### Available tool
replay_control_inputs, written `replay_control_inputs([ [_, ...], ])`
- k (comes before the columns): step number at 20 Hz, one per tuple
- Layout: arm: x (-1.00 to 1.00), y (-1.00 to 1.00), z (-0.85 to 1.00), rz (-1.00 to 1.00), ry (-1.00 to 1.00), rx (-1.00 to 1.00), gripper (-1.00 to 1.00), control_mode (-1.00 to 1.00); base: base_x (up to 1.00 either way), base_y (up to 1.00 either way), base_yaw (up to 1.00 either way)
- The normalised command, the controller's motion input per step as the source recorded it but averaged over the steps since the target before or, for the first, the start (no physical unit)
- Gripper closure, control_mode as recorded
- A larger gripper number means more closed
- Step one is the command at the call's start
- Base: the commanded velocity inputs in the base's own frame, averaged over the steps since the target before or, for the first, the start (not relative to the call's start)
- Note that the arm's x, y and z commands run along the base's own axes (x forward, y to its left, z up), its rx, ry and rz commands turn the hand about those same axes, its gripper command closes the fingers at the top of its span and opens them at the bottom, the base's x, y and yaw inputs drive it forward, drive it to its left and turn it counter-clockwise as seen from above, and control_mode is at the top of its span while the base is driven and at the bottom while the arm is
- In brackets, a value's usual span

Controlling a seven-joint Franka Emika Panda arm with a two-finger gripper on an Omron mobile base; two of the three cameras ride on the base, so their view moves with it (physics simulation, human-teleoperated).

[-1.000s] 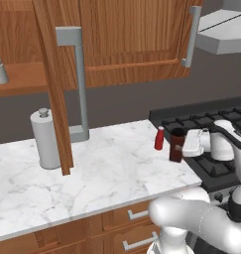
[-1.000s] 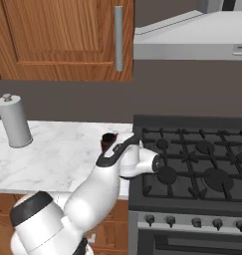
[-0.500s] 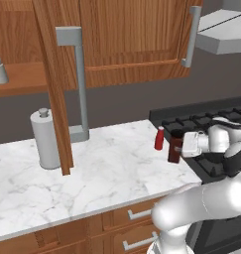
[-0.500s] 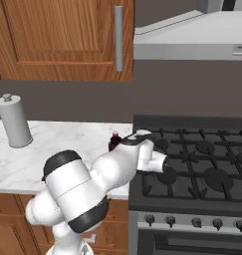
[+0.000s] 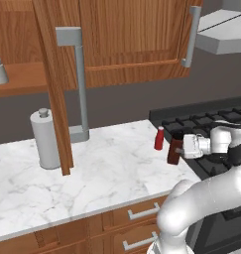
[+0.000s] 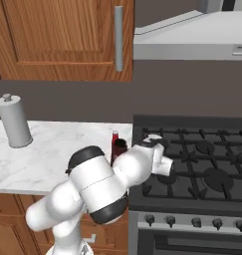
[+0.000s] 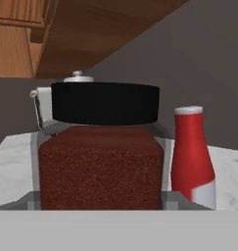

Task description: Collect the paprika, ketchup, and shaker from the cabinet and place them next to the stove.

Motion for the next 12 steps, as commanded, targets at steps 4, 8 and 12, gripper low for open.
replay_control_inputs([
  [4, 0.15, 0.0, -0.35, 0.05, 0.0, 0.0, 1.0, -1.0, 0.0, 0.0, 0.0],
  [8, 0.01, 0.01, -0.29, 0.01, 0.0, 0.0, -1.0, -1.0, 0.0, 0.0, 0.0],
  [12, -0.35, 0.0, -0.01, 0.0, -0.09, 0.0, -1.0, -1.0, 0.0, 0.0, 0.0],
])
